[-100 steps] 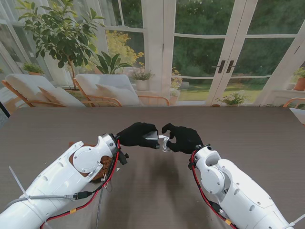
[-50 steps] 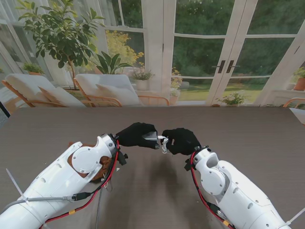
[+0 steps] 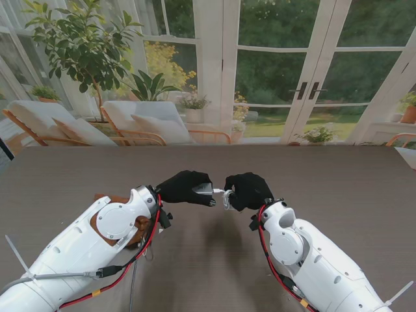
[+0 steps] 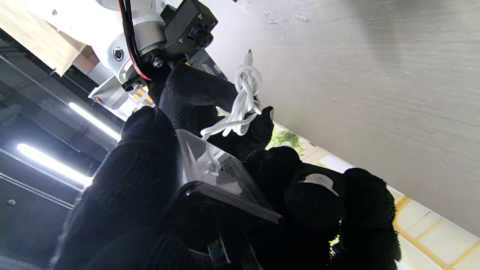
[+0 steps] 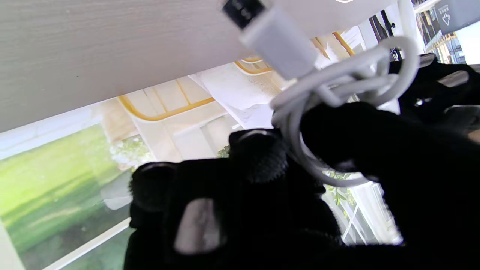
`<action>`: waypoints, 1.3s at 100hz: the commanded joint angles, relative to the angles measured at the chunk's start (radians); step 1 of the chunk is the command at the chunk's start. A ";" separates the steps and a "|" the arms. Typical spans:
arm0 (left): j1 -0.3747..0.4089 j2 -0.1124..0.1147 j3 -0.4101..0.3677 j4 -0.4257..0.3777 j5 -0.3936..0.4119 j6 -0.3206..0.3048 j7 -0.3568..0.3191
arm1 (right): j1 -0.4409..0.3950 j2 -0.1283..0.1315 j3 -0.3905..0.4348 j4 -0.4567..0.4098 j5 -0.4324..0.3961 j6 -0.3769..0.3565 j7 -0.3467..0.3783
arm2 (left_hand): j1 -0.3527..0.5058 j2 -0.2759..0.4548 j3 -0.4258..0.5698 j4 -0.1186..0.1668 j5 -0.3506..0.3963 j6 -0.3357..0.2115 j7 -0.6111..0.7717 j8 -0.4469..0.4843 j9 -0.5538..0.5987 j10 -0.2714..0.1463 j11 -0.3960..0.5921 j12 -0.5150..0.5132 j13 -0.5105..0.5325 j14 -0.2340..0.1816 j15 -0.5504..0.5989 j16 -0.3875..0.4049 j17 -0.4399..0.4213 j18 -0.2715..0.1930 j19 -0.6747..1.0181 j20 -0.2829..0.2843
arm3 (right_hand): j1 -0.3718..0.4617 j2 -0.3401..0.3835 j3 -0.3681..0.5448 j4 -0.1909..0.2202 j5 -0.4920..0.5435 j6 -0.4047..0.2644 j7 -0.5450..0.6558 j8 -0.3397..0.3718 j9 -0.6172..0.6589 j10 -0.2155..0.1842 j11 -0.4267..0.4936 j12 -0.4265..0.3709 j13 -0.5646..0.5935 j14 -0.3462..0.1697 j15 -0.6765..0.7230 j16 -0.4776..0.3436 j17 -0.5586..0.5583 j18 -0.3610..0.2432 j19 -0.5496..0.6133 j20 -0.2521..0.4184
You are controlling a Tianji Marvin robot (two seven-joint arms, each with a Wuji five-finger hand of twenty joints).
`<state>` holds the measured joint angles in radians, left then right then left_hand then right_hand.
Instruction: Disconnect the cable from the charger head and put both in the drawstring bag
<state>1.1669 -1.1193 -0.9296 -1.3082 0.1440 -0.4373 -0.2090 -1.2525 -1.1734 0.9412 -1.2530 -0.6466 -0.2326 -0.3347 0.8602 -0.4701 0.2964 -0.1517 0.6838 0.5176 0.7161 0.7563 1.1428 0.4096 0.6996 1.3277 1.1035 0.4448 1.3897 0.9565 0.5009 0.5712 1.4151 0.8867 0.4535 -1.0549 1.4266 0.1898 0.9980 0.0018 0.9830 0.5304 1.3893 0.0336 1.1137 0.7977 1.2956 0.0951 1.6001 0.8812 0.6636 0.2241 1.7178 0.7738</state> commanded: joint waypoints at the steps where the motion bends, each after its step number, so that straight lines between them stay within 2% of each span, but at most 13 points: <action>1: -0.002 0.000 -0.008 -0.018 -0.004 0.003 -0.018 | -0.001 0.006 -0.005 0.007 -0.022 0.020 0.016 | 0.411 0.176 0.181 0.015 0.071 -0.282 0.230 0.061 0.113 -0.032 0.072 0.014 0.063 0.071 0.063 0.009 -0.034 -0.122 0.053 0.016 | 0.079 -0.051 0.143 0.042 0.149 0.023 0.342 0.109 0.059 0.093 0.104 0.008 0.019 -0.132 0.078 0.030 0.506 -0.060 0.135 0.048; 15: 0.003 0.003 -0.010 -0.023 0.004 0.013 -0.023 | 0.008 0.012 -0.010 0.011 -0.057 0.045 0.013 | 0.411 0.177 0.178 0.015 0.070 -0.283 0.230 0.060 0.113 -0.032 0.072 0.014 0.063 0.068 0.065 0.009 -0.034 -0.122 0.053 0.017 | 0.088 -0.069 0.143 0.088 0.145 0.088 0.369 0.137 0.059 0.088 0.177 0.011 0.021 -0.176 0.138 0.060 0.522 -0.113 0.232 0.059; 38: 0.016 0.010 -0.012 -0.033 0.024 0.032 -0.039 | 0.035 0.026 -0.027 0.024 -0.130 0.080 0.008 | 0.412 0.179 0.173 0.016 0.068 -0.282 0.231 0.060 0.113 -0.032 0.073 0.013 0.064 0.067 0.072 0.010 -0.033 -0.118 0.055 0.021 | 0.109 -0.123 0.143 0.184 0.168 0.133 0.401 0.131 0.057 0.087 0.246 0.004 0.023 -0.238 0.184 0.095 0.536 -0.182 0.317 0.067; 52: 0.027 0.019 -0.018 -0.047 0.043 0.041 -0.054 | 0.058 0.038 -0.038 0.030 -0.172 0.116 0.031 | 0.412 0.179 0.169 0.016 0.068 -0.284 0.233 0.060 0.111 -0.037 0.076 0.015 0.065 0.063 0.075 0.010 -0.032 -0.120 0.056 0.023 | 0.126 -0.136 0.143 0.210 0.174 0.145 0.404 0.137 0.055 0.086 0.262 0.001 0.022 -0.268 0.190 0.095 0.540 -0.211 0.342 0.071; 84: 0.053 0.031 -0.043 -0.081 0.060 0.055 -0.079 | 0.100 0.061 -0.057 0.046 -0.242 0.171 0.091 | 0.413 0.180 0.167 0.016 0.069 -0.284 0.234 0.059 0.111 -0.038 0.083 0.017 0.066 0.062 0.078 0.007 -0.030 -0.123 0.057 0.026 | 0.136 -0.116 0.143 0.206 0.171 0.141 0.397 0.150 0.054 0.085 0.263 0.001 0.022 -0.307 0.189 0.095 0.544 -0.246 0.353 0.072; 98: 0.059 0.035 -0.048 -0.088 0.064 0.055 -0.087 | 0.110 0.071 -0.060 0.043 -0.268 0.190 0.124 | 0.413 0.179 0.166 0.017 0.069 -0.286 0.236 0.060 0.111 -0.039 0.084 0.016 0.066 0.062 0.078 0.006 -0.030 -0.124 0.056 0.026 | 0.135 -0.104 0.143 0.191 0.165 0.134 0.390 0.162 0.054 0.085 0.254 0.002 0.023 -0.324 0.186 0.100 0.544 -0.256 0.352 0.071; 109: 0.068 0.037 -0.057 -0.096 0.073 0.062 -0.090 | 0.113 0.071 -0.058 0.047 -0.269 0.198 0.124 | 0.412 0.180 0.165 0.016 0.067 -0.286 0.235 0.059 0.111 -0.039 0.084 0.016 0.066 0.062 0.078 0.006 -0.031 -0.126 0.056 0.026 | 0.129 -0.097 0.143 0.194 0.165 0.127 0.384 0.170 0.054 0.082 0.249 0.006 0.024 -0.329 0.185 0.104 0.545 -0.265 0.351 0.071; 130: 0.042 0.033 -0.026 -0.045 0.083 0.059 -0.083 | 0.095 0.070 -0.036 0.019 -0.274 0.207 0.118 | 0.413 0.183 0.150 0.016 0.057 -0.297 0.233 0.051 0.094 -0.050 0.070 0.004 0.035 0.060 0.043 -0.007 -0.048 -0.125 0.044 0.024 | 0.117 -0.078 0.143 0.182 0.158 0.113 0.376 0.179 0.054 0.080 0.243 0.009 0.026 -0.333 0.184 0.118 0.545 -0.270 0.352 0.071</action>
<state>1.2224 -1.0805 -0.9658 -1.3796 0.2231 -0.3774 -0.2781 -1.1479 -1.1030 0.9031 -1.2126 -0.9133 -0.0276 -0.2274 0.8605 -0.4699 0.2884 -0.1514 0.6831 0.5060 0.7254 0.7472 1.1439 0.4088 0.6996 1.3277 1.1035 0.4458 1.3910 0.9555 0.5008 0.5712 1.4152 0.8868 0.4142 -1.1877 1.4154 0.3663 1.0358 0.0733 1.1732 0.6190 1.3926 -0.0072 1.2742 0.7963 1.2997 0.0333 1.7367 0.9774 0.6620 0.0887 1.8267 0.7954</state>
